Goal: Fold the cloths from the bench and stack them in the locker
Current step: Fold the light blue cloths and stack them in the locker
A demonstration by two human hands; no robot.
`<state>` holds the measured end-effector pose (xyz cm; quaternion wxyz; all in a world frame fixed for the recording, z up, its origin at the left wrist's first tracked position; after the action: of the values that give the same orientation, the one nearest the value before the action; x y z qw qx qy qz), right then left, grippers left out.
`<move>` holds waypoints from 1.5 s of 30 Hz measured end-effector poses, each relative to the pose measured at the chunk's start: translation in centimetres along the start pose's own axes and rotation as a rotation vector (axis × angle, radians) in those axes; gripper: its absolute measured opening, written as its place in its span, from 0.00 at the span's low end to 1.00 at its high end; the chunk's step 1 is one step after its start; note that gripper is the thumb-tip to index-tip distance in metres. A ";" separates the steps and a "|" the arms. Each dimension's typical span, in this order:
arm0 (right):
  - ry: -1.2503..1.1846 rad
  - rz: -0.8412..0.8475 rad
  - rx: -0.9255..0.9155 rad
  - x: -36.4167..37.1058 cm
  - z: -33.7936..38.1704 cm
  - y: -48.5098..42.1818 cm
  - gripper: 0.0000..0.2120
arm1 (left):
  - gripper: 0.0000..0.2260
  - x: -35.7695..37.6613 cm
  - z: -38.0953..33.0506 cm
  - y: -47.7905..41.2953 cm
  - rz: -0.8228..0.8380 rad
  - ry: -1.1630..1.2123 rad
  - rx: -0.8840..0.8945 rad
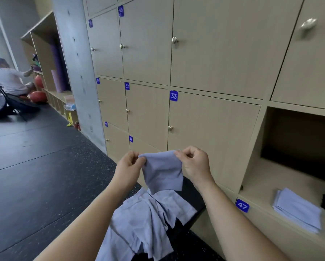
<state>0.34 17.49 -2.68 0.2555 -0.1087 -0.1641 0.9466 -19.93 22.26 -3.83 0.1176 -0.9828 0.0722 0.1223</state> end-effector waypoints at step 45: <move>0.627 -0.338 0.040 -10.2 -0.5 5.2 0.22 | 0.23 13.0 -1.9 4.0 0.100 -0.014 -0.139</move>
<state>6.80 8.06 -3.82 0.4487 -0.3602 -0.0746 0.8145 -7.75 16.43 -6.20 0.0435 -0.9829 0.1116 0.1396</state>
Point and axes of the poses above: each hand's wrist, its own y-axis away from the middle knuckle, its own x-axis out of the palm, z = x × y, the point moved 4 cm from there along -y, towards the middle knuckle, and after that the axes turned 2 degrees about z, right-handed, at the moved point
